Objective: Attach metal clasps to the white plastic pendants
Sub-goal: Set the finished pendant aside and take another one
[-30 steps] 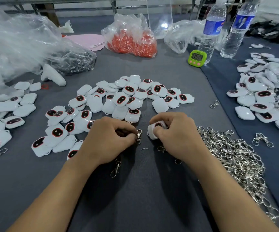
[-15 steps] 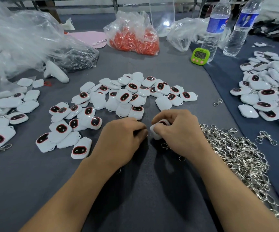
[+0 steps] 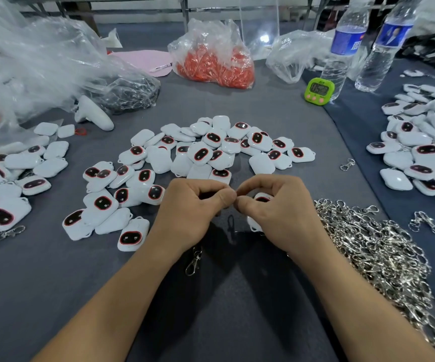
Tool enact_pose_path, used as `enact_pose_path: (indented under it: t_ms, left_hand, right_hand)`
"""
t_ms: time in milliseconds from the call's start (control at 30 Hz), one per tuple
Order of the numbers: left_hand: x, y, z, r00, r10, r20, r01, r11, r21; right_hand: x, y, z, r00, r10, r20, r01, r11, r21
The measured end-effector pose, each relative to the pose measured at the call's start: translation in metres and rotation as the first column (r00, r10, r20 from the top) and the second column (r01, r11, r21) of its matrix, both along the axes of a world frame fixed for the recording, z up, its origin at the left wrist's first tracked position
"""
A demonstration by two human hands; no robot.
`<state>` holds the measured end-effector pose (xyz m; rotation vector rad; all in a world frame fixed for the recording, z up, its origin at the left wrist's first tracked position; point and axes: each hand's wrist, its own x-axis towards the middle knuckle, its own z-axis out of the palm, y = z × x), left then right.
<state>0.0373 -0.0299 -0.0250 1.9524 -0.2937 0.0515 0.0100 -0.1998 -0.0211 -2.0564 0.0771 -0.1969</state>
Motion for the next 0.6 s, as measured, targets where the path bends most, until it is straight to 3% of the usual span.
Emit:
enact_pose_path:
  t_ms: [100, 300, 600]
  left_hand:
    - [-0.0001, 0.0005, 0.0007, 0.999, -0.001, -0.04, -0.001, 0.999, -0.04]
    - [-0.0041, 0.0011, 0.0032, 0.989, -0.073, -0.129, 0.05, 0.983, -0.177]
    - [-0.0056, -0.0009, 0.007, 0.986, -0.111, -0.125, 0.091, 0.984, -0.156]
  right_hand:
    - [-0.0003, 0.0012, 0.0009, 1.0, 0.01, 0.002, -0.01, 0.999, 0.034]
    - [0.003, -0.0023, 0.003, 0.996, 0.034, -0.079, -0.01, 0.958, 0.288]
    - [0.003, -0.0031, 0.0033, 0.991, 0.078, -0.109, -0.051, 0.971, 0.232]
